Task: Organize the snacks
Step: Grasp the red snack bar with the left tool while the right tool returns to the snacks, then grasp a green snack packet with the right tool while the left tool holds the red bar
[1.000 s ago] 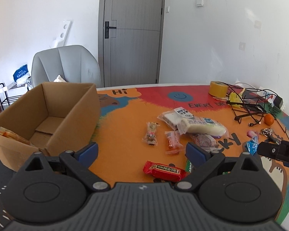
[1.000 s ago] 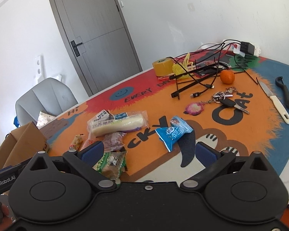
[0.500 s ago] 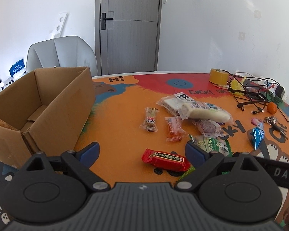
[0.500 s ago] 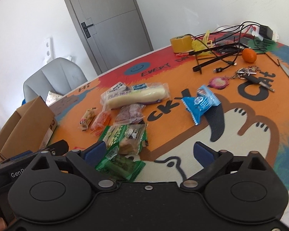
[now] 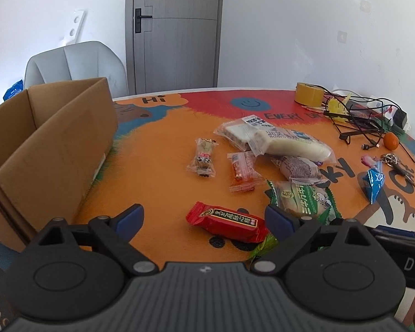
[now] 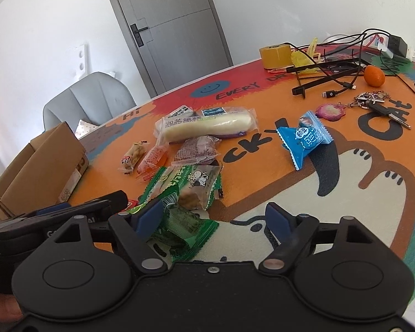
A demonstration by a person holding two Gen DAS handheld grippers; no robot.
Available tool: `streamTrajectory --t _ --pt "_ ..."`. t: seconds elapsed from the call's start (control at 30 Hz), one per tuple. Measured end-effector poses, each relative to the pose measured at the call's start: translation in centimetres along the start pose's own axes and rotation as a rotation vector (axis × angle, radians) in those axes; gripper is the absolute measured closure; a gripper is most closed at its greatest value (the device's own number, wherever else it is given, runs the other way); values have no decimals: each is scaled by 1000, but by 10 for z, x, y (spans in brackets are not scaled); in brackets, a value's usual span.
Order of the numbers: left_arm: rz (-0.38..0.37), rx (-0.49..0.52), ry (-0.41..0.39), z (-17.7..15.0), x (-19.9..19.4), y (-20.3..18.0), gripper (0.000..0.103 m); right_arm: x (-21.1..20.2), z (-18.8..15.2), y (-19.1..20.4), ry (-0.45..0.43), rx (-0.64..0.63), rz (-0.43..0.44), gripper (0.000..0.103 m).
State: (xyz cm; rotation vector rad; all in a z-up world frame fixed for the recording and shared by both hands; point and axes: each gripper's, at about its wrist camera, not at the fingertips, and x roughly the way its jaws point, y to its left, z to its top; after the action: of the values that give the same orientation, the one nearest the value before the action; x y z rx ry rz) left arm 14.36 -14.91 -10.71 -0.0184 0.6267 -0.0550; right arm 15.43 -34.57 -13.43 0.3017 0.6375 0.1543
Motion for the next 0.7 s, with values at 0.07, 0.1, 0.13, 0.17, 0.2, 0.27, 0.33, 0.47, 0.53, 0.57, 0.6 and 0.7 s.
streamTrajectory --t 0.07,0.1,0.13,0.17,0.2,0.27,0.33,0.47,0.53,0.57,0.6,0.7 --pt "-11 6 2 -1 3 -2 9 0 0 -1 -2 -1 -2 23" --pt "-15 9 3 -1 6 -4 10 0 1 -2 -3 0 -5 23" --pt "-15 10 7 -1 8 -5 12 -1 2 -3 -4 3 -9 23" --pt "-17 6 13 -1 11 -6 13 -1 2 -5 -5 8 -15 23" --pt "-22 0 20 -2 13 -6 18 -2 3 -6 -6 12 -18 23" --pt "-51 -15 27 -4 16 -5 27 -2 4 -9 -7 18 -26 23" --pt "-63 -14 22 -4 17 -5 42 -2 6 -10 -8 22 -35 23" --pt "-86 -17 16 -5 14 -2 53 -2 7 -7 -7 21 -36 23" --pt "-82 -15 15 -5 12 0 56 -2 7 -5 -8 21 -22 23" --pt "-83 -17 14 -6 10 2 57 -2 6 -2 -9 14 -15 23" --pt "-86 -25 13 -6 9 4 59 -2 6 0 -9 6 -10 23" --pt "-72 -45 16 -6 5 12 60 0 4 6 -2 -7 -4 23"
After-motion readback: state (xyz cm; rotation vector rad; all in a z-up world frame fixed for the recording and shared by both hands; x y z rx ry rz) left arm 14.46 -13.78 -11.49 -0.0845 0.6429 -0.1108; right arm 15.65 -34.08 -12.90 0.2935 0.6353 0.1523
